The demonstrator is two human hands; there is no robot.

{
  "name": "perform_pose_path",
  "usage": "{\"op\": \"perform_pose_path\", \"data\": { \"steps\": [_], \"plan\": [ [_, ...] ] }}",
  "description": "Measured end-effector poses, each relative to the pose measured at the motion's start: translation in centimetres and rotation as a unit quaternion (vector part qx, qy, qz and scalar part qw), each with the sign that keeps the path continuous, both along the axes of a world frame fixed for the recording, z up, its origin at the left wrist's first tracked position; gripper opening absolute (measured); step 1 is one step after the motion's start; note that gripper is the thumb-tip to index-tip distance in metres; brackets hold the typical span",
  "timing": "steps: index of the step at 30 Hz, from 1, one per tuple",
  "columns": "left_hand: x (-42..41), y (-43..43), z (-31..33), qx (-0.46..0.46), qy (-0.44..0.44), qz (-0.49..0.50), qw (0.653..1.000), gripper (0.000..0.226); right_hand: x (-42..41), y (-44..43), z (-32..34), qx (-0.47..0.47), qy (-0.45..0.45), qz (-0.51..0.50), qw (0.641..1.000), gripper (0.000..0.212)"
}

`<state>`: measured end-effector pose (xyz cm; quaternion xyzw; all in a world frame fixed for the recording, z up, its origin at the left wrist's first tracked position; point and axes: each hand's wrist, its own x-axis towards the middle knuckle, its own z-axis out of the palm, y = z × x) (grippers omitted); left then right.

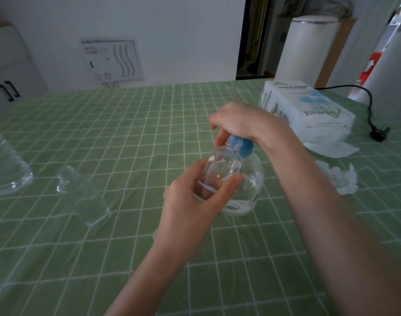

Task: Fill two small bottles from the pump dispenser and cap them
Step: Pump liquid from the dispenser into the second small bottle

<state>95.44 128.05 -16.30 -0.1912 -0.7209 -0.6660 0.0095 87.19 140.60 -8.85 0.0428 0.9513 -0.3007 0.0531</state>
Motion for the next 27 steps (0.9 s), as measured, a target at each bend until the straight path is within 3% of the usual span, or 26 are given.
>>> {"op": "perform_pose_path", "data": {
  "steps": [27],
  "plan": [
    [0.0, 0.0, 0.3, -0.009, -0.005, 0.011, 1.0, 0.027, -0.2, 0.0, 0.6, 0.005, 0.019, 0.003, 1.0, 0.036]
  ]
}}
